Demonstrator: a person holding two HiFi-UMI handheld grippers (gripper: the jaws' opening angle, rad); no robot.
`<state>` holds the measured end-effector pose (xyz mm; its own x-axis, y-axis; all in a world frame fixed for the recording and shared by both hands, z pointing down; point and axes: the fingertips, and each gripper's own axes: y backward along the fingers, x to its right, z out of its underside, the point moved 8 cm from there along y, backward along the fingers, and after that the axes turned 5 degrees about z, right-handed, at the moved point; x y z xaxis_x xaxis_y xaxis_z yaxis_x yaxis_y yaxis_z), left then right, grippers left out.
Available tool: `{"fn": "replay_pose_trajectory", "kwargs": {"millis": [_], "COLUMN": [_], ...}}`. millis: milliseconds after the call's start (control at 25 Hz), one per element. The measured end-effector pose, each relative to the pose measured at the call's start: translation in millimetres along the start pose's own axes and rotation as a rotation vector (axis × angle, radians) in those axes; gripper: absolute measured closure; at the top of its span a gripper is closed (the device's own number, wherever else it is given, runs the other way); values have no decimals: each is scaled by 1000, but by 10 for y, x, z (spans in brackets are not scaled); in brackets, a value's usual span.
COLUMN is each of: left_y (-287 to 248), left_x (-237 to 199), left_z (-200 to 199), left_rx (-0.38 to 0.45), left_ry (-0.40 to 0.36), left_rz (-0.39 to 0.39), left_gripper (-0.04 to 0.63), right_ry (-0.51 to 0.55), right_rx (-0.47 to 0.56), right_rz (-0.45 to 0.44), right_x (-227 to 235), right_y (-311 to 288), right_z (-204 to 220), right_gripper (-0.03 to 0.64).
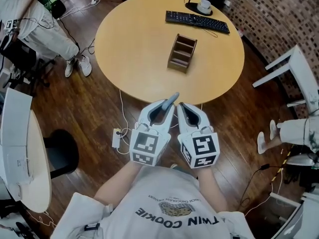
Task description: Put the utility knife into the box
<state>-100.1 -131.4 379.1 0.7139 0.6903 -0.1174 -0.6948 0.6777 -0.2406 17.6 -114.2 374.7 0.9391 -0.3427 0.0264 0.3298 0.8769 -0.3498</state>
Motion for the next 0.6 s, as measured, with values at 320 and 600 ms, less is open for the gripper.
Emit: {"fn": "replay_pose_trajectory", "kwargs": {"millis": [320,600], "left_y": [-98,-249], "left_x": [-380,-538], "left_z": [-70,-142], "left_rx": [-1,2], "left_ry": [-19,-39], "left_rz": [65,101], "left_gripper": [520,520], "right_ry": [3,5], "right_rx": [2,13], "right_rz": [64,101], "right_x": [-108,-65], "right_y": [-303,-451], "right_z": [-138,-219], "right_gripper": [615,615]}}
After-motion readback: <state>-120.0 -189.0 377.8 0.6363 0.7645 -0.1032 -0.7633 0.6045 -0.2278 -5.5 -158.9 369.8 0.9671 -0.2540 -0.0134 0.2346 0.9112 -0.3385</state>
